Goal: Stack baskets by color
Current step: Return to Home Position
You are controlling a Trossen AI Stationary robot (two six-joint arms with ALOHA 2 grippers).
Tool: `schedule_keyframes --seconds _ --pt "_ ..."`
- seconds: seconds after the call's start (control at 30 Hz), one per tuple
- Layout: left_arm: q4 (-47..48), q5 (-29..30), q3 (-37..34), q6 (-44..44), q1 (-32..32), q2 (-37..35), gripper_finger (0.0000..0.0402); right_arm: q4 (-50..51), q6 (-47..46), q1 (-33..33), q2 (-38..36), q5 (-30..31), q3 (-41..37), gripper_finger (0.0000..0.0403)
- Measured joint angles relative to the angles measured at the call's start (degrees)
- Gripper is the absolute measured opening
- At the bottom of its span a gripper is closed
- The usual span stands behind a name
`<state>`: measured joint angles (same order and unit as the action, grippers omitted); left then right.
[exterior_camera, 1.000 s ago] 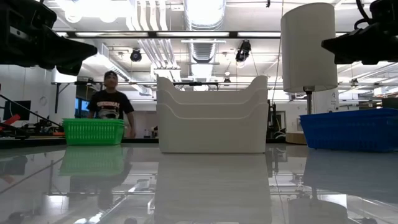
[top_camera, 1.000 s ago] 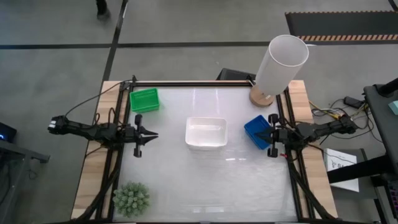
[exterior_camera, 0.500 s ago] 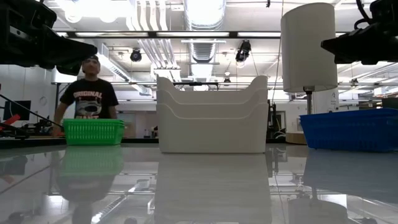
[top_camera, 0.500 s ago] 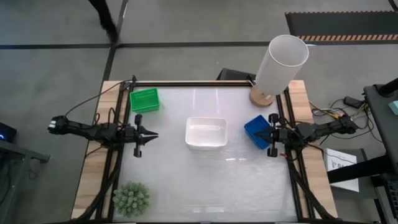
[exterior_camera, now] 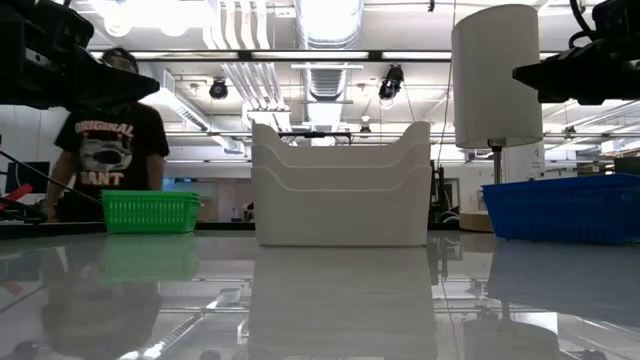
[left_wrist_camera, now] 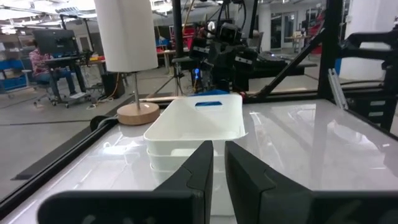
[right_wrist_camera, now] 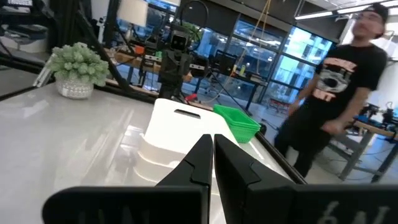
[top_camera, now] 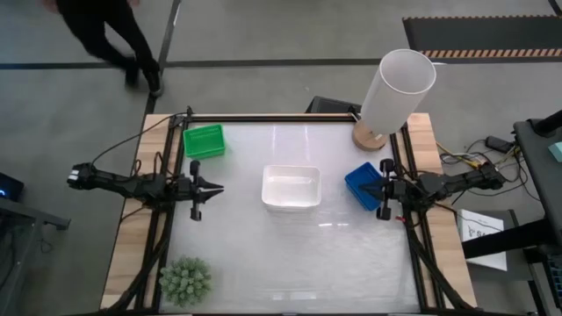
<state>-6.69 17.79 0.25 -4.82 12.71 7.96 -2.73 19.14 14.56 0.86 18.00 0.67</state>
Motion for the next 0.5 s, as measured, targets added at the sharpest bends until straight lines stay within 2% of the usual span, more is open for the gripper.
schedule_keyframes --seconds 0.17,0.5 --pt "-0.3 0.3 0.0 0.0 0.0 0.4 0.0024 -0.2 7.3 -0.1 0.0 2.0 0.0 0.0009" --pt "-0.3 0.3 0.0 0.0 0.0 1.0 0.0024 -0.6 6.4 -0.1 0.0 1.3 -0.1 0.0009"
